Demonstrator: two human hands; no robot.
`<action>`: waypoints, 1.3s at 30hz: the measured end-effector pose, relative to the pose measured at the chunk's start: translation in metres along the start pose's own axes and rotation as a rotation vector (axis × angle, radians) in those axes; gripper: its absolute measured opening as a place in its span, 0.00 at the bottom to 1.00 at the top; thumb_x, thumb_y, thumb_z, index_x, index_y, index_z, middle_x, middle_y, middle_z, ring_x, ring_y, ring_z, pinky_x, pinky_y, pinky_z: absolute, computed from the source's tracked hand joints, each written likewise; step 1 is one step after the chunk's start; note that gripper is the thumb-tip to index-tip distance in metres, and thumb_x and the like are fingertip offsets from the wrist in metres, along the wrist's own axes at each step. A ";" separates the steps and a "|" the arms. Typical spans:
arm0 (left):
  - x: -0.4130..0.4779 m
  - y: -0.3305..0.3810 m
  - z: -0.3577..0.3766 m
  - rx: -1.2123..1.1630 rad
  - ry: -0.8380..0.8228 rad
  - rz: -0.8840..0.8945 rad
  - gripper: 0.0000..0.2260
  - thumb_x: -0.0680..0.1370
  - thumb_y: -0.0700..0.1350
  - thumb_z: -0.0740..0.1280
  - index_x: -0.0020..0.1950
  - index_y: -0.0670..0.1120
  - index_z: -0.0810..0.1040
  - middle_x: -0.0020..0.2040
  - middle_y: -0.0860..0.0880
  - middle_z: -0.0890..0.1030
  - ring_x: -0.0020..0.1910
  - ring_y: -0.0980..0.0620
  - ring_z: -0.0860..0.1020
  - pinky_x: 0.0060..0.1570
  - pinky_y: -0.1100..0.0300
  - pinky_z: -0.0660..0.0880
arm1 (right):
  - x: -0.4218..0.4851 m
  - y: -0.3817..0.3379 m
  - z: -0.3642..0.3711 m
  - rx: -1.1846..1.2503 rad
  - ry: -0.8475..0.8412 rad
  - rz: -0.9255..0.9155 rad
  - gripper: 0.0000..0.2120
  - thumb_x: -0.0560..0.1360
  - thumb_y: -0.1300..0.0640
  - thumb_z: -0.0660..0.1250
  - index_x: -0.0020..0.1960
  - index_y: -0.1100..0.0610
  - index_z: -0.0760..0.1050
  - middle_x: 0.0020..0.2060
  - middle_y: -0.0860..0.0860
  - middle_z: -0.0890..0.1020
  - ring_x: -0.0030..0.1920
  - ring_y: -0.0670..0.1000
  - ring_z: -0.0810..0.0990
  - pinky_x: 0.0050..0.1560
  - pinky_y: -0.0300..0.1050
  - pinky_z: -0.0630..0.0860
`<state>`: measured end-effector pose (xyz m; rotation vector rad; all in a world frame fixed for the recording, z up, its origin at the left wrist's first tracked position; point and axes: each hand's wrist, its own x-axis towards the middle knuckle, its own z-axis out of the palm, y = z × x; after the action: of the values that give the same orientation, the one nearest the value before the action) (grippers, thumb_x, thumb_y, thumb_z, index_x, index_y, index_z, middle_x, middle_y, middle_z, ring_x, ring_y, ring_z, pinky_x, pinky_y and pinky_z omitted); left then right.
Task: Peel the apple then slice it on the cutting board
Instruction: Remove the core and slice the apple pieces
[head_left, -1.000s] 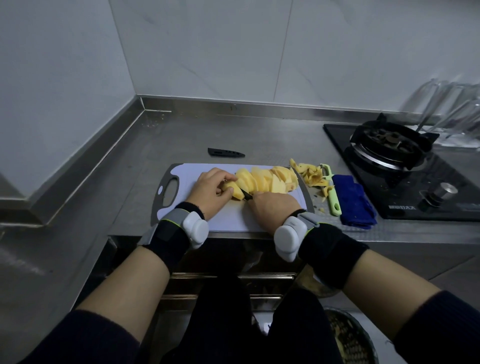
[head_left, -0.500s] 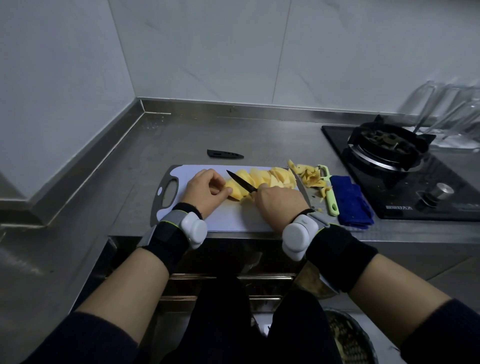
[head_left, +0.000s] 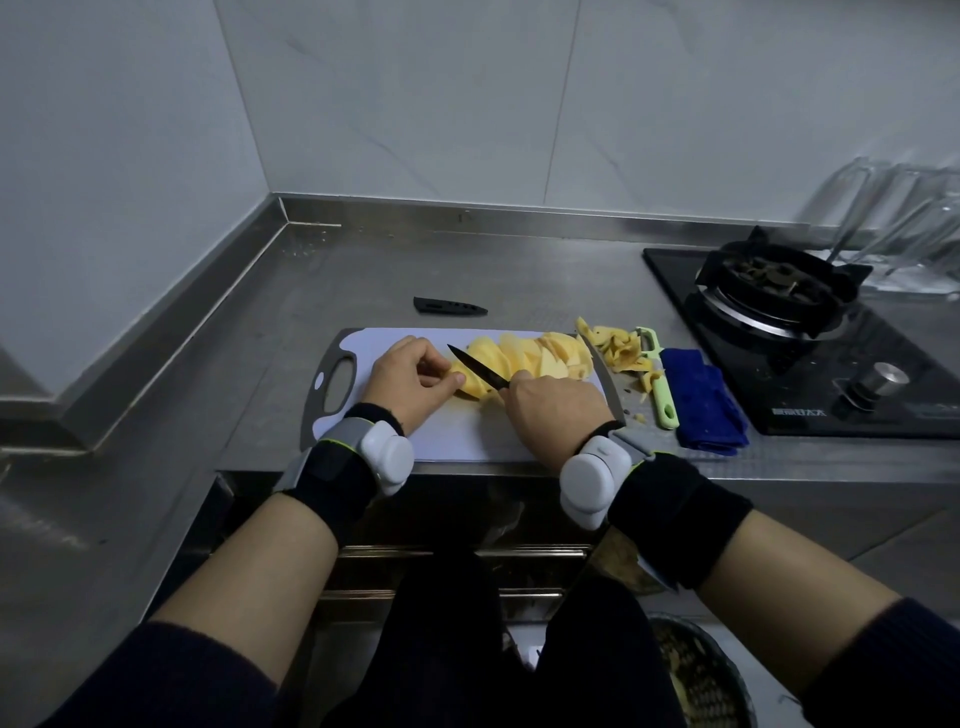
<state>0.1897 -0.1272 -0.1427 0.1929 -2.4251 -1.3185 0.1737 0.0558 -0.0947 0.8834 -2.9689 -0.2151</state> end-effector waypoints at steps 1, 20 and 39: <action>0.000 0.001 0.000 -0.001 0.003 0.001 0.08 0.72 0.43 0.75 0.42 0.43 0.77 0.45 0.48 0.77 0.43 0.51 0.81 0.50 0.52 0.81 | -0.001 -0.002 0.000 -0.004 0.002 0.000 0.11 0.83 0.54 0.51 0.54 0.59 0.69 0.39 0.53 0.78 0.38 0.57 0.78 0.39 0.49 0.74; 0.001 -0.002 0.000 -0.014 0.004 0.005 0.08 0.71 0.42 0.75 0.41 0.44 0.76 0.45 0.50 0.77 0.42 0.51 0.81 0.50 0.52 0.81 | -0.002 -0.005 0.003 -0.041 -0.066 -0.007 0.08 0.79 0.62 0.56 0.56 0.61 0.69 0.48 0.56 0.80 0.46 0.59 0.81 0.40 0.50 0.73; 0.002 0.000 0.002 0.029 -0.094 0.121 0.07 0.74 0.40 0.70 0.47 0.51 0.76 0.50 0.57 0.72 0.43 0.54 0.76 0.52 0.56 0.78 | 0.015 -0.005 0.022 -0.079 -0.099 -0.015 0.10 0.80 0.59 0.57 0.58 0.59 0.73 0.48 0.54 0.80 0.46 0.57 0.81 0.38 0.49 0.71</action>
<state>0.1865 -0.1263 -0.1436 -0.0089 -2.4915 -1.2665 0.1620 0.0461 -0.1176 0.9113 -3.0205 -0.3855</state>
